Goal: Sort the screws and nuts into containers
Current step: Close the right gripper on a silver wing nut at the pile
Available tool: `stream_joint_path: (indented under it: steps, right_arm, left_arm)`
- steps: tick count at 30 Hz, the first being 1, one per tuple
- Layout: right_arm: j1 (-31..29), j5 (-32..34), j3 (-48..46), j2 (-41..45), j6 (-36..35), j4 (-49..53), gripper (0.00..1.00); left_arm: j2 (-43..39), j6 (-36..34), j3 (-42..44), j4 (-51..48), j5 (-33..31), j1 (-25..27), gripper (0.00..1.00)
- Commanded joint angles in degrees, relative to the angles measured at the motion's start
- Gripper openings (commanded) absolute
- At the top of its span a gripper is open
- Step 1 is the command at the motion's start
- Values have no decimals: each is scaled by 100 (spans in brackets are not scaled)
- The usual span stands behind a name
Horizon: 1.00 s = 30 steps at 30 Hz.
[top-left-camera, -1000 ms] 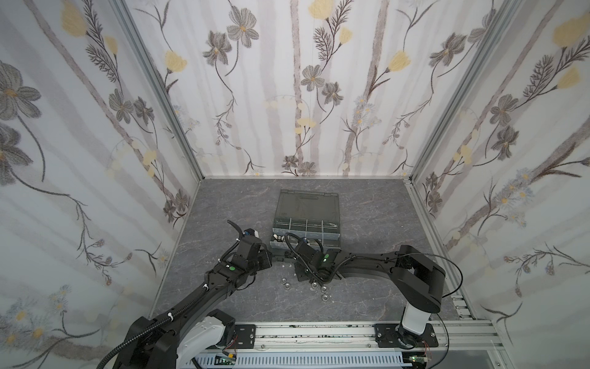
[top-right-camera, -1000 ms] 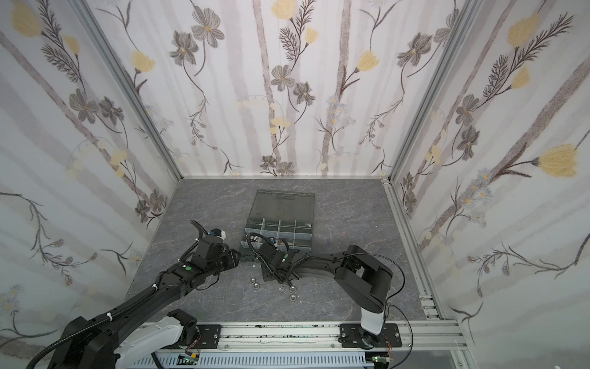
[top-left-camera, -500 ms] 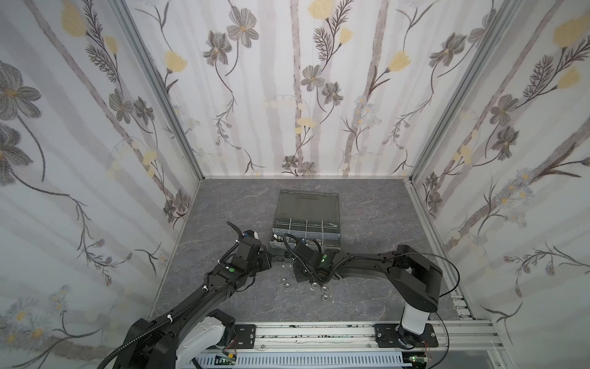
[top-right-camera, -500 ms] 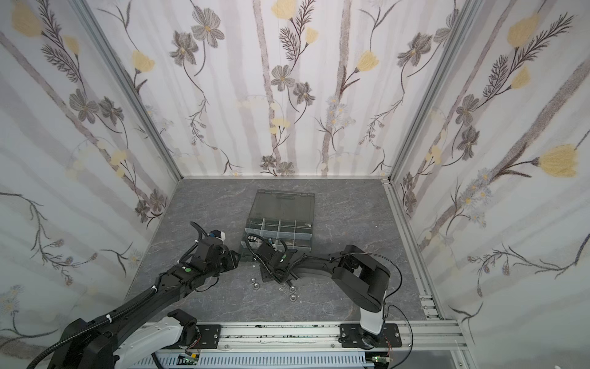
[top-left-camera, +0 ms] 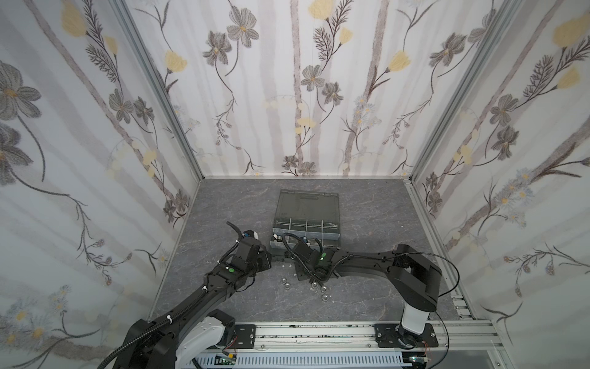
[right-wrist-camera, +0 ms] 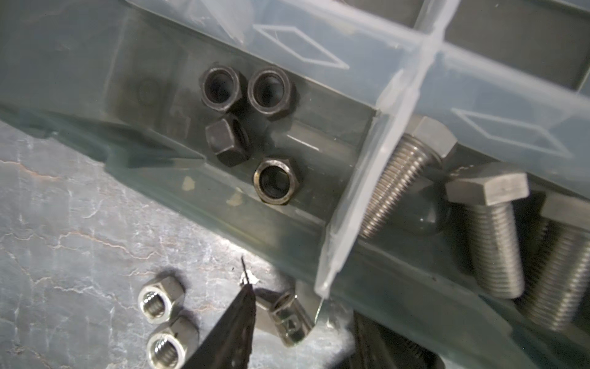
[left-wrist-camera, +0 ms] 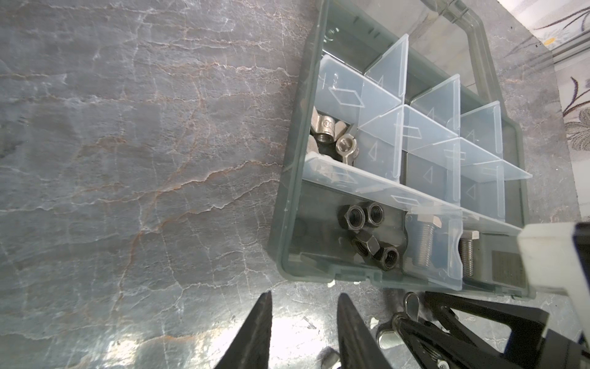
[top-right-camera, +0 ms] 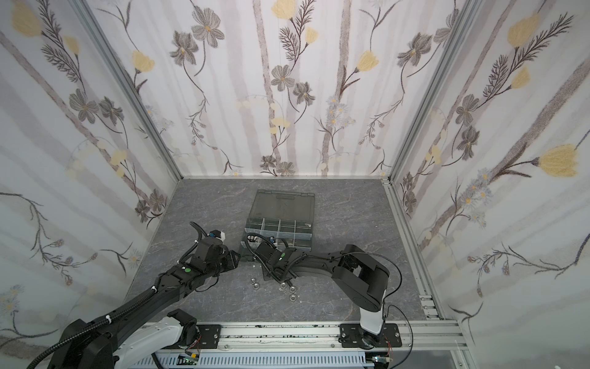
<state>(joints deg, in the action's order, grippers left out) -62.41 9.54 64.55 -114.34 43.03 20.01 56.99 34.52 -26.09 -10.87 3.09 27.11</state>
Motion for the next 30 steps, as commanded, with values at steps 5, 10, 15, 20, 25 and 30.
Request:
stream_joint_path:
  steps: [5, 10, 15, 20, 25, 30]
  right_arm:
    - [-56, 147, 158, -153, 79, 145, 48]
    - [-140, 231, 189, -212, 51, 303, 46]
    - [-200, 316, 189, -229, 32, 450, 45]
    - [-227, 364, 189, -257, 23, 532, 44]
    - [-245, 408, 146, -212, 40, 603, 43]
    - [-249, 416, 103, -158, 75, 635, 43]
  left_arm:
    - [-21, 29, 43, 68, -19, -4, 37]
    - [-38, 51, 67, 68, -30, -4, 37]
    - [-74, 65, 88, 77, -41, -4, 37]
    - [-90, 72, 95, 77, -43, 0, 37]
    - [-127, 81, 122, 77, -38, -4, 37]
    - [-144, 90, 135, 77, -20, 0, 37]
